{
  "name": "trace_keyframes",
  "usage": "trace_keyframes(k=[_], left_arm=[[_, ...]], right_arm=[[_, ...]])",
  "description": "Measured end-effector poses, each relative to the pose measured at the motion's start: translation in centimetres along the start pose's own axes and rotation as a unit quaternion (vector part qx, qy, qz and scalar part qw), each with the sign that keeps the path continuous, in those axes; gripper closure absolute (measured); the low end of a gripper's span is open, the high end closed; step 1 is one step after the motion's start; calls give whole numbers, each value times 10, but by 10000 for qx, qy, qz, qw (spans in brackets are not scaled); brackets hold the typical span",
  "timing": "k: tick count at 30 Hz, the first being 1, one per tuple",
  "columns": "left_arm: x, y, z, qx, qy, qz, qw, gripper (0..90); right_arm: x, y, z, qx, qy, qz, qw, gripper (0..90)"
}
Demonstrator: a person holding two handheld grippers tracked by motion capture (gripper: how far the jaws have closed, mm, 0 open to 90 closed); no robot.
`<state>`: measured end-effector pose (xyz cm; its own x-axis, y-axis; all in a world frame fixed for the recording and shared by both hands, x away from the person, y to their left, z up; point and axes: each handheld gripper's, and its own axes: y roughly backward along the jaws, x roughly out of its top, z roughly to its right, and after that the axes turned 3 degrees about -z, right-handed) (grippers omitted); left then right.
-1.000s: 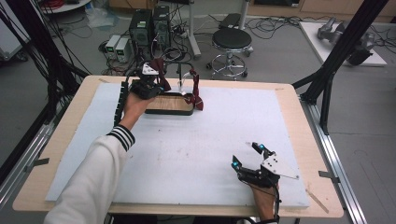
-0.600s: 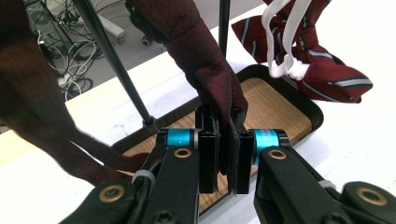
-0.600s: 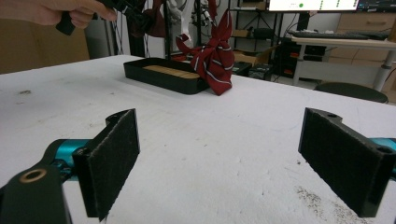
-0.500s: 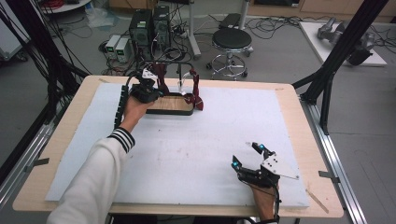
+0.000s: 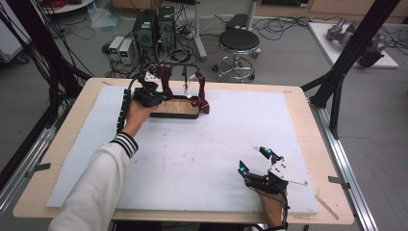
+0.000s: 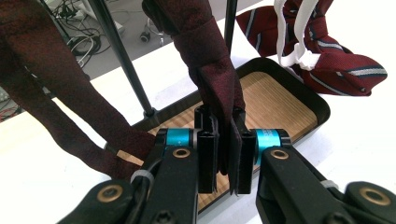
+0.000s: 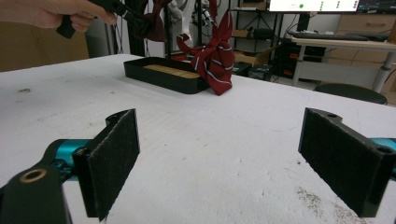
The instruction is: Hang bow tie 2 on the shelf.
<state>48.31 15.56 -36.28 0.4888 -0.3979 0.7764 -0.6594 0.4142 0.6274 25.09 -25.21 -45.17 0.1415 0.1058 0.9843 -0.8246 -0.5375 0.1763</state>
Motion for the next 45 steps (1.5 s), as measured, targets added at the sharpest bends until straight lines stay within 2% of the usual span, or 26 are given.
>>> trace_keyframes(k=[6,10,11,13,17,20,23,27,30,32,35,36,38,42,45], left_arm=[[-2,0,-1,-94,58,11,9999,781],[-3,0,-2,-134,55,88,9999,634],[-2,1,-2,-79,31,116,9999,599],[-2,3,-2,-104,54,169,9998,448],[-2,9,-1,-120,-14,323,9994,370],[-4,14,-2,-305,-47,435,9986,275],[-10,21,-1,-722,-34,639,9953,184],[-28,42,5,-920,-129,916,9915,154],[-43,61,11,-969,-247,1141,9884,152],[-60,79,14,-977,-365,1430,9842,152],[-82,97,13,-1115,-497,1685,9781,152],[-89,102,12,-1132,-512,1727,9771,152],[-103,111,10,-1139,-501,1800,9758,148],[-142,129,9,-1018,-434,2010,9733,147],[-169,139,9,-962,-261,2224,9699,147]], right_arm=[[0,1,0,6,-10,53,10000,117],[0,1,0,7,-7,46,10000,117],[-1,1,0,5,0,45,10000,117],[-1,1,0,-4,27,74,10000,117],[-1,2,-1,3,2,80,10000,117],[-1,2,-1,5,3,79,10000,117],[-1,2,-1,5,51,88,9999,117],[-1,2,-1,-11,83,134,9999,116],[-1,3,-1,-16,0,155,9999,115],[-2,4,-1,-33,-15,175,9998,115],[-2,4,-1,-37,11,192,9998,115],[-2,4,-1,-46,11,200,9998,115],[-2,4,-1,-61,-11,189,9998,115],[-2,4,-1,-88,32,223,9997,115],[-2,4,-1,-94,22,223,9997,115]])
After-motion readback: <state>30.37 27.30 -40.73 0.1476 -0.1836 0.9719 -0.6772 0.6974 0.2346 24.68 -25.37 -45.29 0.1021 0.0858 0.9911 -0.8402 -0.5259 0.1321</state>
